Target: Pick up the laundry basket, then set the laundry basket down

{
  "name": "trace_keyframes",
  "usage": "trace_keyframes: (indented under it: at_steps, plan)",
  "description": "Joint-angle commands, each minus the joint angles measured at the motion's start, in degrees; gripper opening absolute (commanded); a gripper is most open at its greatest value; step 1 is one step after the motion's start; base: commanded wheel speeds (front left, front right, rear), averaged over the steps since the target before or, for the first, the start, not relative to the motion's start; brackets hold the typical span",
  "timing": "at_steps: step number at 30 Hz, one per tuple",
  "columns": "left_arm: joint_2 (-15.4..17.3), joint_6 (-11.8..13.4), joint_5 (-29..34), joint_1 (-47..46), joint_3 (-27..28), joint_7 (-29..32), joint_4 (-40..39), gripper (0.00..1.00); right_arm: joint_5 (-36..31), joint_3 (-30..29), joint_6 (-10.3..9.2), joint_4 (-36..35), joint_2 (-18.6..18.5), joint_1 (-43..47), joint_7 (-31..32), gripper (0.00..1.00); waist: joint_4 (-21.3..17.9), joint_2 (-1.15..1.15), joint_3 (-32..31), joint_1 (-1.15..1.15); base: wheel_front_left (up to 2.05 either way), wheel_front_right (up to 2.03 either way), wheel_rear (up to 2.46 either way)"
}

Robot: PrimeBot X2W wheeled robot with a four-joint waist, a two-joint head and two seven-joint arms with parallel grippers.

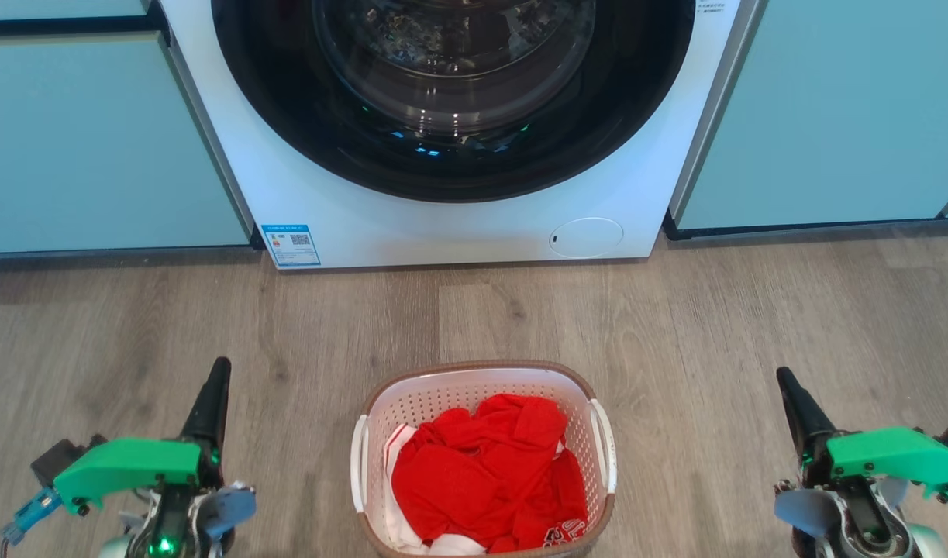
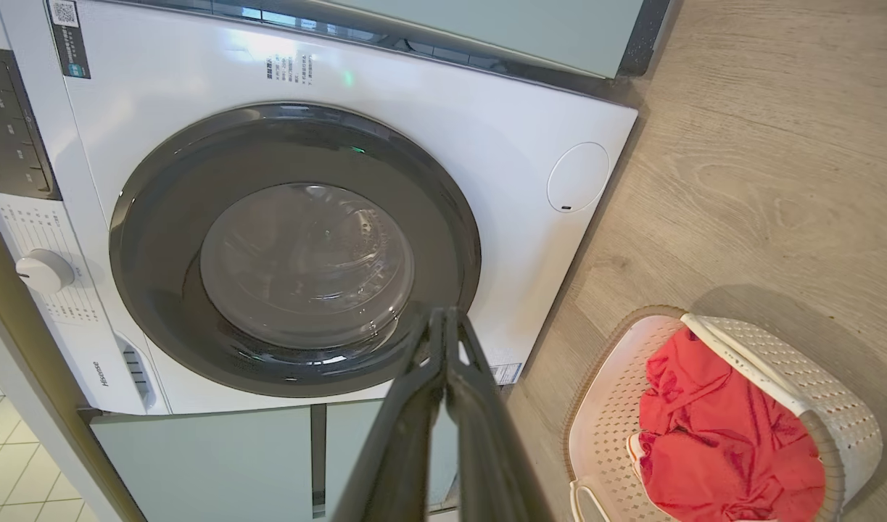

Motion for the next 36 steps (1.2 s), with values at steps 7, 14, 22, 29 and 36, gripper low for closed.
trace_keyframes:
  at_steps: [7,14,22,29,36]
  plan:
    - [0.66,-1.07,-5.54,-3.41,3.49,1.59,-2.08,0.00,5.87,-0.11,0.13,-2.32,-1.06,-3.44,1.65,0.00,-0.16,0.00,0.16,0.00,0.00,0.00,0.00]
    - [0.61,-1.45,-8.46,-3.56,4.50,2.46,-2.17,0.00,8.94,-0.63,0.13,-2.41,-1.01,-3.75,2.50,0.00,-0.27,0.00,0.26,0.00,0.00,0.00,0.00]
    - [0.53,-1.45,-8.37,-3.57,4.62,2.55,-2.16,0.00,8.84,-0.76,0.13,-2.40,-0.92,-3.76,2.59,0.00,-0.27,0.00,0.26,0.00,0.00,0.00,0.00]
    - [0.45,-1.45,-8.27,-3.58,4.73,2.64,-2.16,0.00,8.74,-0.87,0.13,-2.39,-0.84,-3.77,2.68,0.00,-0.27,0.00,0.26,0.00,0.00,0.00,0.00]
    - [0.38,-1.45,-8.19,-3.59,4.83,2.72,-2.15,0.00,8.66,-0.97,0.13,-2.39,-0.77,-3.78,2.77,0.00,-0.27,0.00,0.26,0.00,0.00,0.00,0.00]
